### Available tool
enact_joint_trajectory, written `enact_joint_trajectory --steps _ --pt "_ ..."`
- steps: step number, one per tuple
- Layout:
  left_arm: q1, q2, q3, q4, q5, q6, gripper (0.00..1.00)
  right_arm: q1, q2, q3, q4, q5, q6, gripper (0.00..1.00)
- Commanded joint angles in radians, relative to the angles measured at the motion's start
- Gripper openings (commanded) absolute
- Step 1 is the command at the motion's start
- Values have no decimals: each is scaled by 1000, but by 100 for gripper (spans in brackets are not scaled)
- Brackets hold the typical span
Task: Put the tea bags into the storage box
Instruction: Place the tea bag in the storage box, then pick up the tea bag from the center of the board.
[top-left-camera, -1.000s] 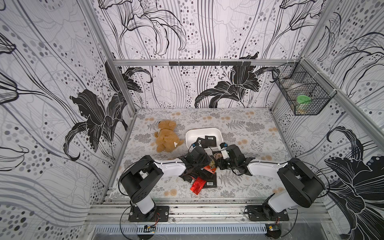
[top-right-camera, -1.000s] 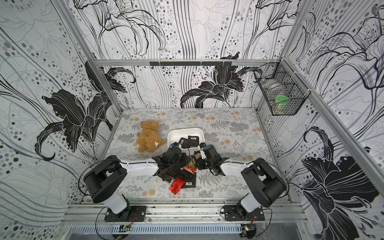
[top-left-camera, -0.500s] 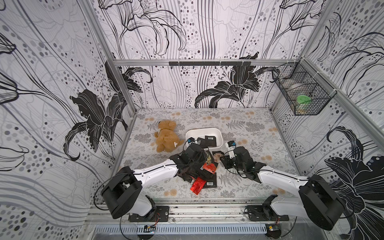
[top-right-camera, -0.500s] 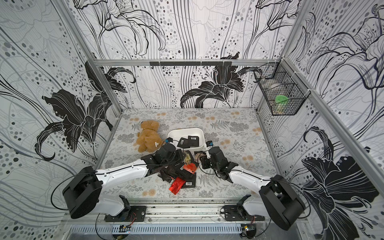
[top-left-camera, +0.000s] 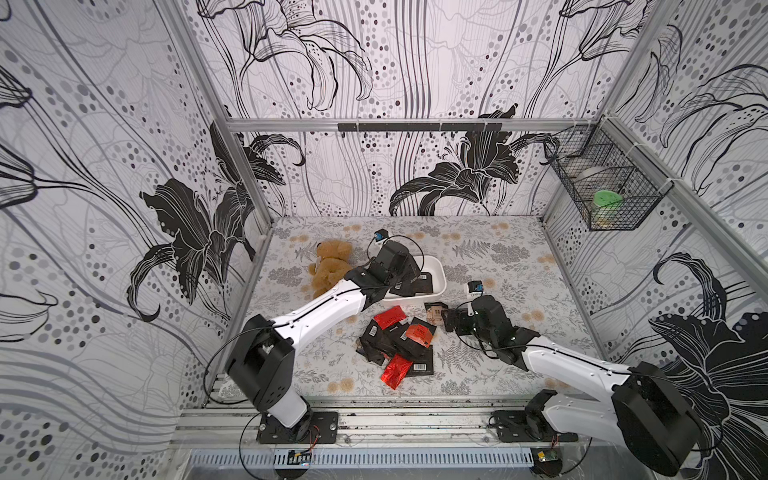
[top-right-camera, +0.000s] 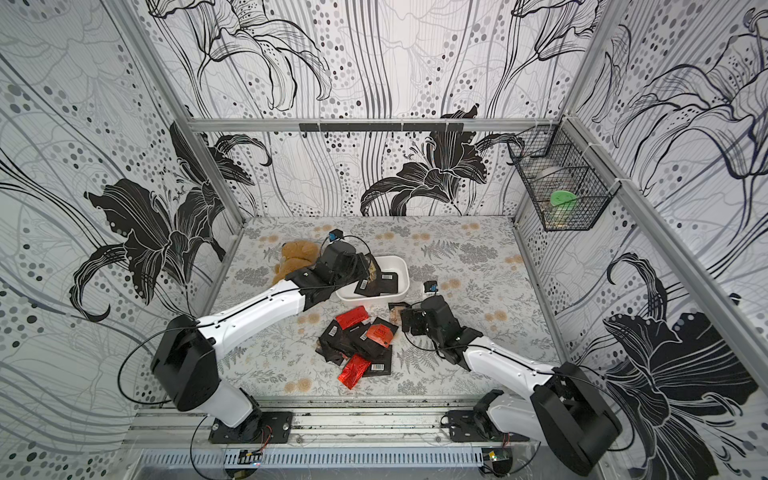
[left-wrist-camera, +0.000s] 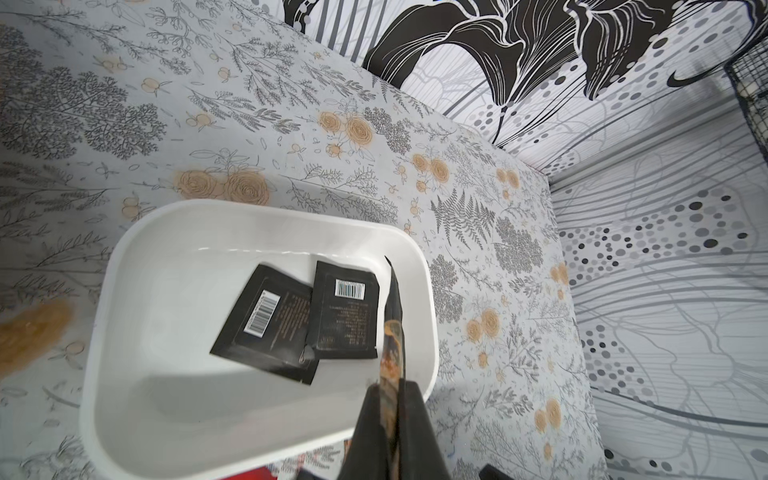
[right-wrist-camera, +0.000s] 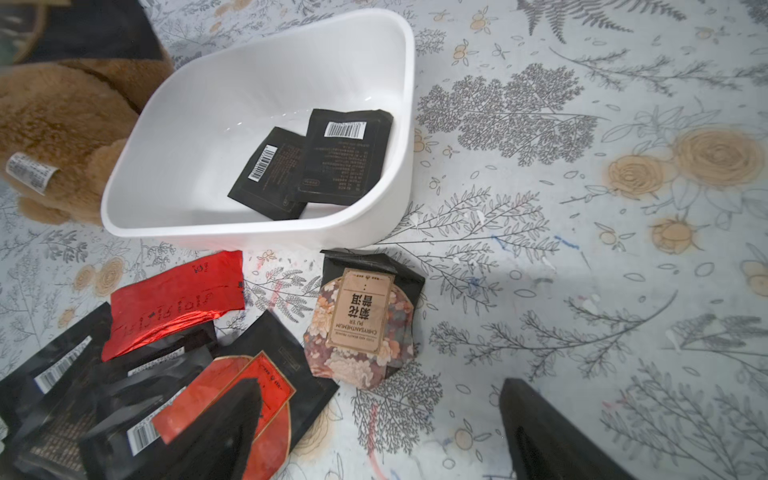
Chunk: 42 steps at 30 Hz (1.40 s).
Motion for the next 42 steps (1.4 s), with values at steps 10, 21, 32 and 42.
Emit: enact_joint_trajectory --steps 10,21,32,42 --pt "75 243 138 12 83 36 0 5 -32 35 -122 144 81 96" --pt "120 11 8 -24 -26 76 61 4 -92 3 -45 172 -29 95" --pt "85 -373 -407 111 160 -7 67 5 -9 23 23 -155 -76 95" --pt "-149 -401 -602 216 148 -144 63 4 93 24 53 -351 -89 48"
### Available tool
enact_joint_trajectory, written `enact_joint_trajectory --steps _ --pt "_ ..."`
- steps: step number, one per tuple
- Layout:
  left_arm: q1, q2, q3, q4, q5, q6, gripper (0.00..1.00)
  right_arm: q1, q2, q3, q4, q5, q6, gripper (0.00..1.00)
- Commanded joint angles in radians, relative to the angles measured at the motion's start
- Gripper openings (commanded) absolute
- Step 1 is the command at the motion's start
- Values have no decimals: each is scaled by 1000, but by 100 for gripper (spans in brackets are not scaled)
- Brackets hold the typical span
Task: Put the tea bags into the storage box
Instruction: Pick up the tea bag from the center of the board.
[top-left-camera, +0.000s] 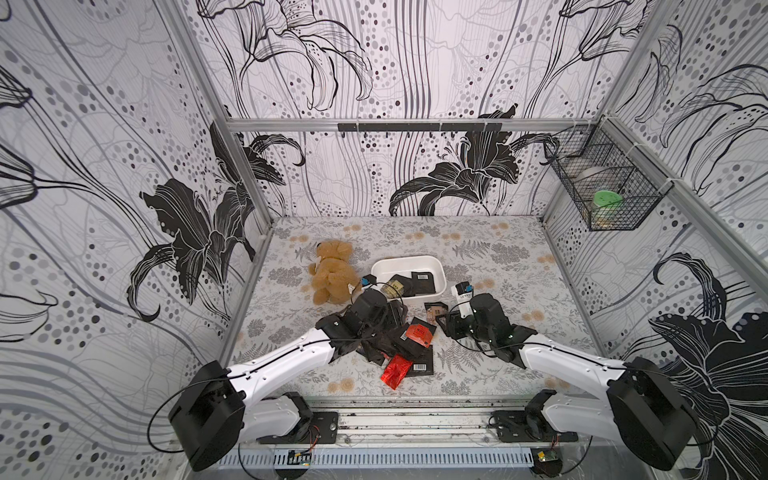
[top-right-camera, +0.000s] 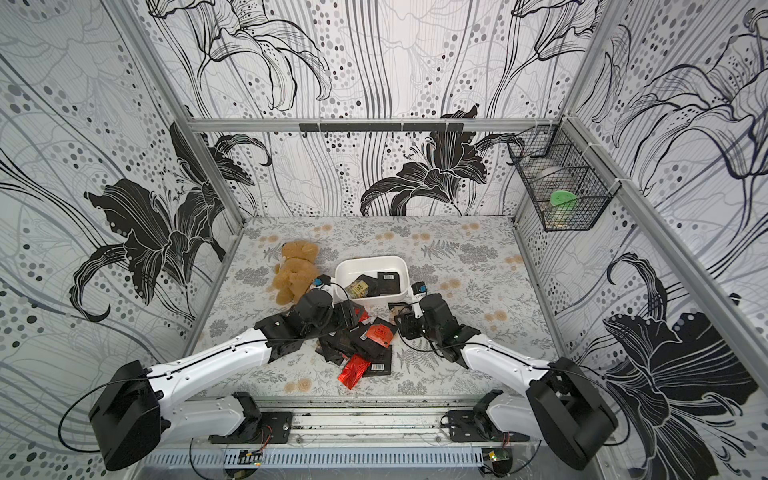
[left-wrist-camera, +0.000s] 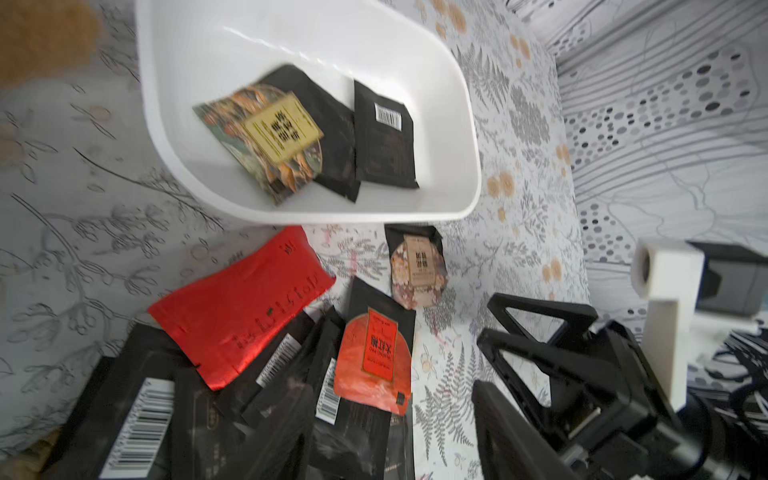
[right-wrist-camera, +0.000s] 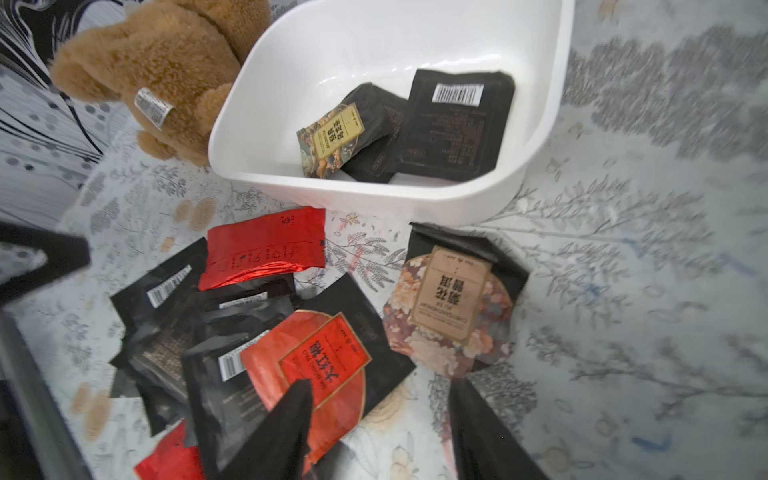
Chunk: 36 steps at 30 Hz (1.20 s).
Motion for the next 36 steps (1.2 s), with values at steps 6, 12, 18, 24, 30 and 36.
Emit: enact_joint_trajectory --steps 6,12,18,24,30,36 --pt "-79 107 -47 179 4 -114 58 6 158 65 -14 -142 -34 23" --pt "-95 192 -4 183 9 -112 55 9 208 93 -32 -156 -45 15" --pt "-97 239 9 180 -1 -119 55 11 246 120 -59 -144 -52 8" --pt "-97 276 25 172 -3 -120 55 15 285 146 -90 -135 -57 0" --pt "-98 286 30 142 -34 -123 55 26 319 170 -118 -121 -64 0" --pt "-97 280 17 136 -44 -133 55 38 345 190 -150 -84 -70 0"
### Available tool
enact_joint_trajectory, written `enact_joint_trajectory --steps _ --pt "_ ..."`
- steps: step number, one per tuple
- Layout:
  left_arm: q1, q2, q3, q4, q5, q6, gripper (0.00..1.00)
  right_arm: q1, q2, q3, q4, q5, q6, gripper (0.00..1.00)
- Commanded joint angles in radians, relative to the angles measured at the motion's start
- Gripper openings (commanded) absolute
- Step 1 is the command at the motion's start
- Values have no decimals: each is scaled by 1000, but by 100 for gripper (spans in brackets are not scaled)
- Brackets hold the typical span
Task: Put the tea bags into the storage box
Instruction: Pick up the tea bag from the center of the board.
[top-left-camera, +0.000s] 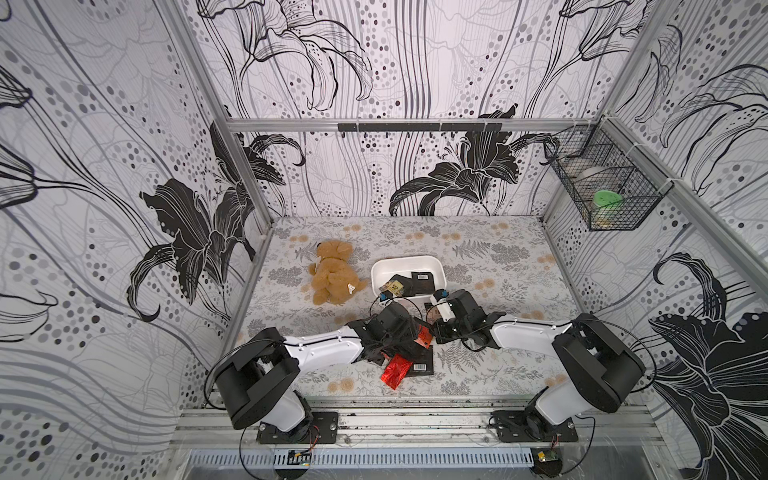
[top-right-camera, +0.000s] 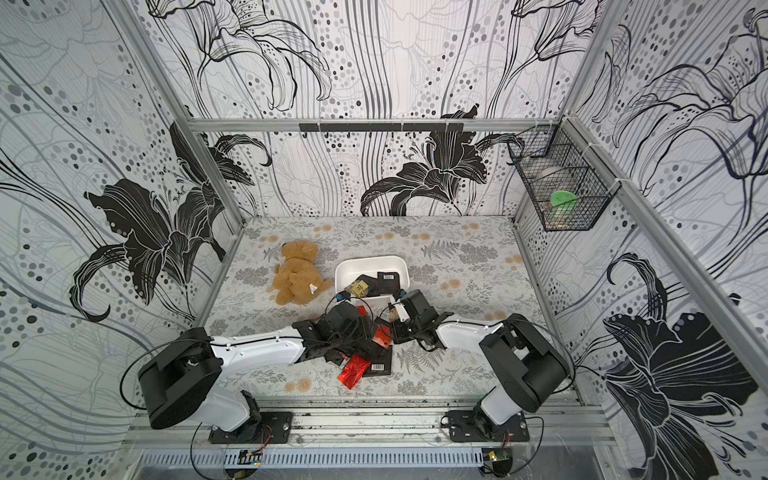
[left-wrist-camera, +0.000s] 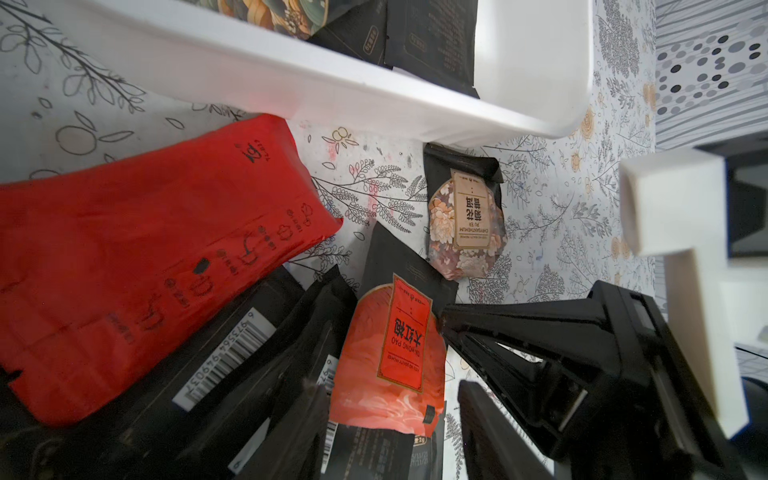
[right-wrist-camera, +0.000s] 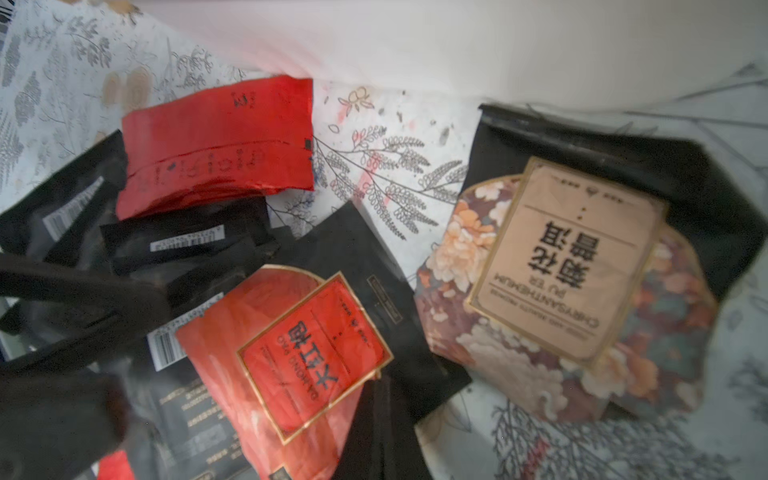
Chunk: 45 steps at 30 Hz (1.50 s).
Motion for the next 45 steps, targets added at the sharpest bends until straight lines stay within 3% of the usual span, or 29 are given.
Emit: enact_joint_trajectory --steps 1,19,31,34,38,42,45 --pt "-5 1 12 -1 -21 -11 55 12 25 30 -47 38 -24 0" --pt "-15 59 4 48 18 -27 53 28 57 56 -69 53 -30 0" --pt "-24 104 47 106 75 -32 44 29 61 60 -72 49 -30 0" --pt "-25 119 62 110 81 -30 37 30 57 57 -70 47 -30 0" --pt "-25 128 81 99 73 -22 34 30 55 57 -69 47 -30 0" --pt "-25 131 90 83 68 -15 19 31 46 53 -67 51 -29 0" --pt "-25 128 93 71 61 -12 14 30 26 44 -59 60 -29 0"
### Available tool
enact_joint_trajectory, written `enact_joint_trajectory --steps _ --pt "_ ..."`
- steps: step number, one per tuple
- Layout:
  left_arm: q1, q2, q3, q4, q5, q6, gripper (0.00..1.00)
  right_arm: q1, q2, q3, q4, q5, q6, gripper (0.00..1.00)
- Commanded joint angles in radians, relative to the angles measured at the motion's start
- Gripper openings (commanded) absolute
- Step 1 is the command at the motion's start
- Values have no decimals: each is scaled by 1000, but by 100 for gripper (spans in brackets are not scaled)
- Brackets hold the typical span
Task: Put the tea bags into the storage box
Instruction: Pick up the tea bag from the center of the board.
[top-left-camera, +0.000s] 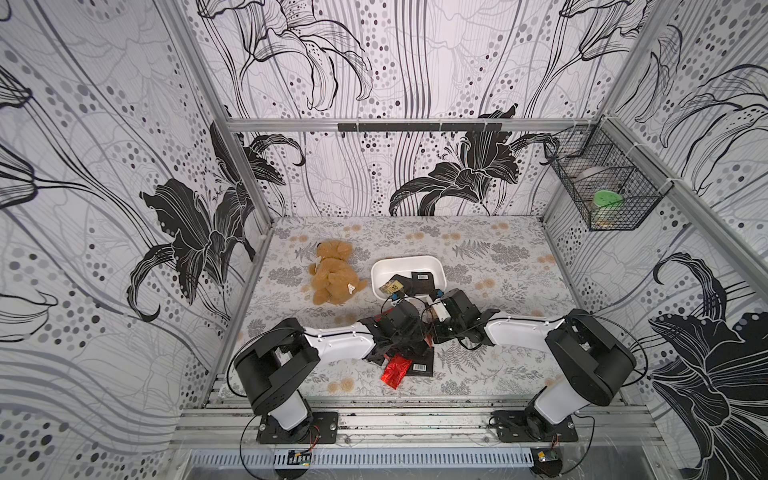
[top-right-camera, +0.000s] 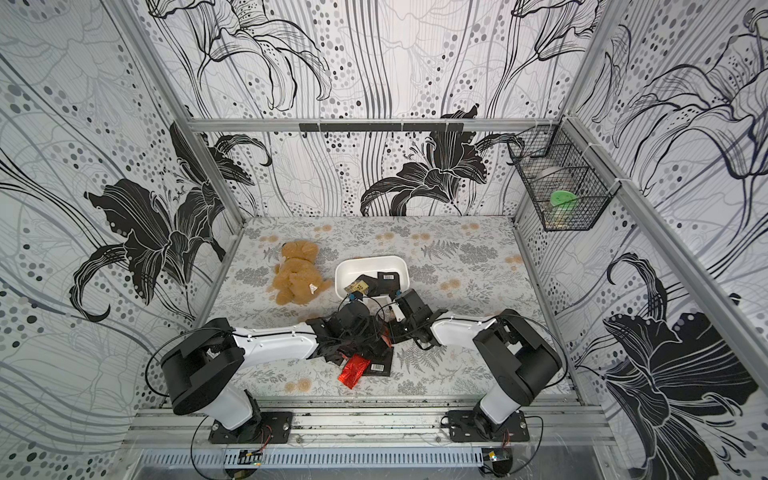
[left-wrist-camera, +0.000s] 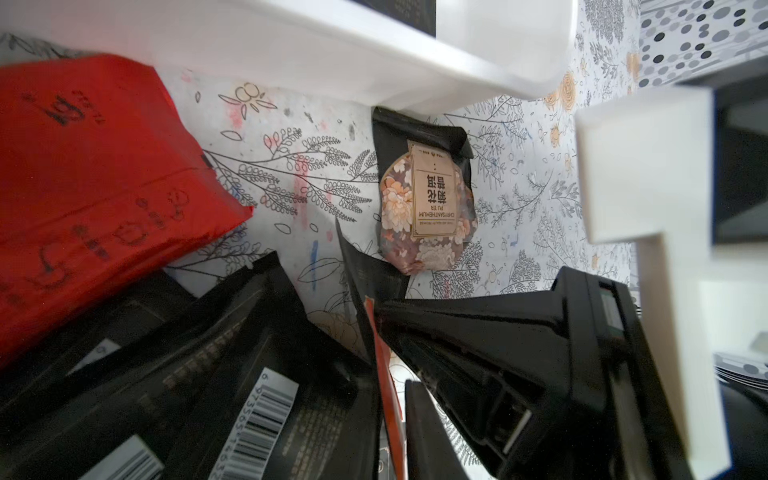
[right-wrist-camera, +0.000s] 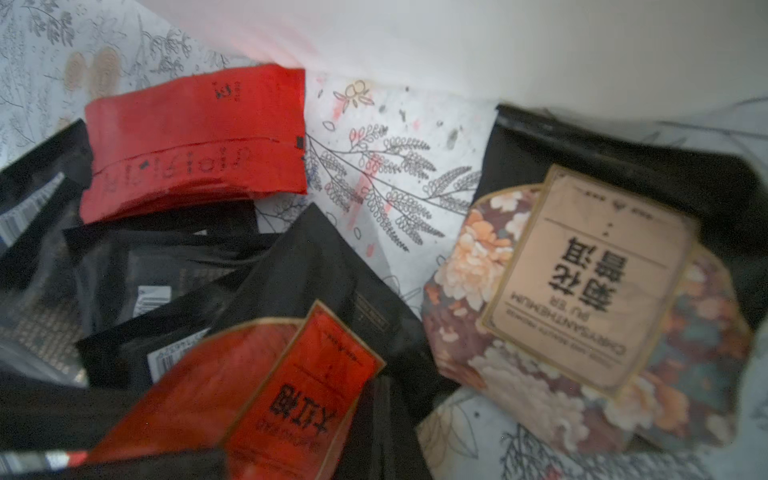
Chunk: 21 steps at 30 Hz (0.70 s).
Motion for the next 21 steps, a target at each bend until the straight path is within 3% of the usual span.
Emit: enact_joint_trajectory --steps 1,6,15,21 --pt "-5 7 22 -6 -10 17 11 7 -26 -4 -25 30 -18 0" --pt "-5 -23 38 -55 -34 37 0 7 -151 -61 2 104 -8 0" --pt "21 -108 165 -233 -118 158 0 8 -450 -194 33 291 27 2" --pt "93 -123 282 -304 -118 228 0 8 -535 -224 16 373 46 9"
